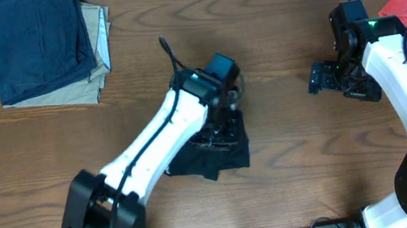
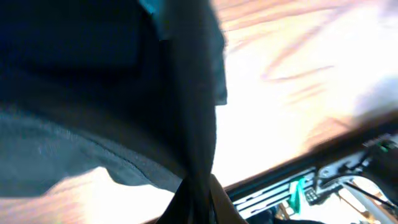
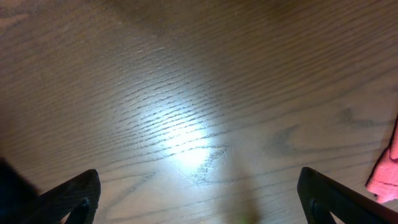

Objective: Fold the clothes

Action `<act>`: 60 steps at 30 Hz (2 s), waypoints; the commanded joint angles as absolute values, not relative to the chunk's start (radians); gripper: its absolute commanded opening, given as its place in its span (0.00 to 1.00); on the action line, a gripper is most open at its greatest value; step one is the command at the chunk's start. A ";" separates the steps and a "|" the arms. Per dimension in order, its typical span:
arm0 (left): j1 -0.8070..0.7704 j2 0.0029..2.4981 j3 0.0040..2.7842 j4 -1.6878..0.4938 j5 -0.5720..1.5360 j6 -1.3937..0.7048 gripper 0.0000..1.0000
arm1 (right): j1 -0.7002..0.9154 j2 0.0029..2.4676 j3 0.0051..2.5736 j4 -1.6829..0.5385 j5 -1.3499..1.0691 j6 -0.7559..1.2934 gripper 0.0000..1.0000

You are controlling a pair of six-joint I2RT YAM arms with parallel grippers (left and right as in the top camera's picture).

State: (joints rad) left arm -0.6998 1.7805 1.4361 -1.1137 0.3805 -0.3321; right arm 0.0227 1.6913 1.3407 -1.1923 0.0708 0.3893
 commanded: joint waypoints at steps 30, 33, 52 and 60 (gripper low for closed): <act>-0.825 1.747 1.443 -0.993 0.522 -0.331 0.47 | 0.025 1.690 1.352 -1.193 0.071 0.388 0.99; -0.787 1.705 1.442 -1.016 0.424 -0.332 0.31 | 0.025 1.690 1.352 -1.193 0.071 0.388 0.99; -0.778 1.944 1.332 -0.820 0.471 -0.425 0.06 | 0.025 1.690 1.352 -1.193 0.071 0.388 0.99; -0.866 2.028 1.330 -0.799 0.471 -0.455 0.06 | 0.025 1.690 1.352 -1.193 0.071 0.388 0.99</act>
